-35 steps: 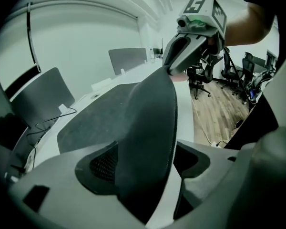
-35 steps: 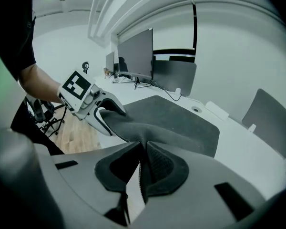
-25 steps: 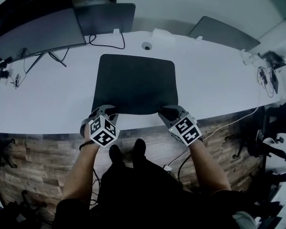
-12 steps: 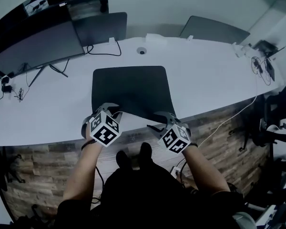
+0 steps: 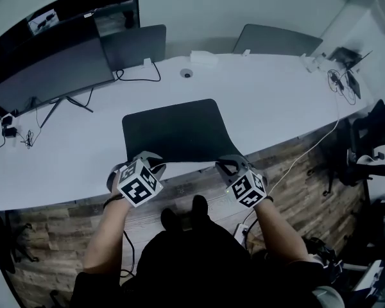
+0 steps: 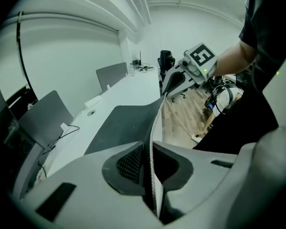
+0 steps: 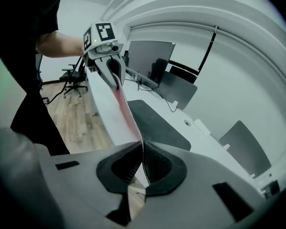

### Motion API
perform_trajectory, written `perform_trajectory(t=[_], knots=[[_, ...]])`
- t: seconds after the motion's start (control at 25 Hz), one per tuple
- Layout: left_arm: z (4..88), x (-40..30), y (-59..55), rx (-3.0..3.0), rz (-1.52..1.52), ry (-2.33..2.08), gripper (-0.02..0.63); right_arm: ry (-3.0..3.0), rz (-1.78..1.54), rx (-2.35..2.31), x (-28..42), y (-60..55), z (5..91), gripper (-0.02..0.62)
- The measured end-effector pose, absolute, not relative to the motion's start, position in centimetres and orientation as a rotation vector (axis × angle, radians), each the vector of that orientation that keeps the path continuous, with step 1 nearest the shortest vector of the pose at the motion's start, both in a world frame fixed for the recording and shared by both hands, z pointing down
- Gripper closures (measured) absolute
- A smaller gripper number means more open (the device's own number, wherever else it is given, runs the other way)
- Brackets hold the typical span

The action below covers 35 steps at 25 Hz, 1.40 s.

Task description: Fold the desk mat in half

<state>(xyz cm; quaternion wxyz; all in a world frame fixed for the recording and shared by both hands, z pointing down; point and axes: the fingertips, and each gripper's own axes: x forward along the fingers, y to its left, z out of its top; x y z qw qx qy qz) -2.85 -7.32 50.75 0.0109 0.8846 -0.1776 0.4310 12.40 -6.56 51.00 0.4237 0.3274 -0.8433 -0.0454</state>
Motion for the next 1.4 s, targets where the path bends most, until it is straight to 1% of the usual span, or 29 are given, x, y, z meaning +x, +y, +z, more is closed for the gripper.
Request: perform_trajectory(t=[0.2,0.48,0.76,1.4], knots=[[51.3,-4.7,-5.9,2.783,1.402,-0.538,0.572,-2.073,-0.101,0.856,12.9,-5.6,50.0,0.575],[51.5,-6.0,-5.7,2.734,1.291,-0.571,0.580,-2.040,-0.139,0.843,12.6,-5.9,49.1,0.569],[52.1,-6.4,-7.8,2.680,1.277,-0.613,0.581,-2.058,-0.147,0.817,12.1,-10.3,49.1,0.569],[54.1,-7.6,-18.7,2.485,1.268,-0.732,0.580,-2.040,-0.270,0.614,10.8,-22.3,52.8,0.555]])
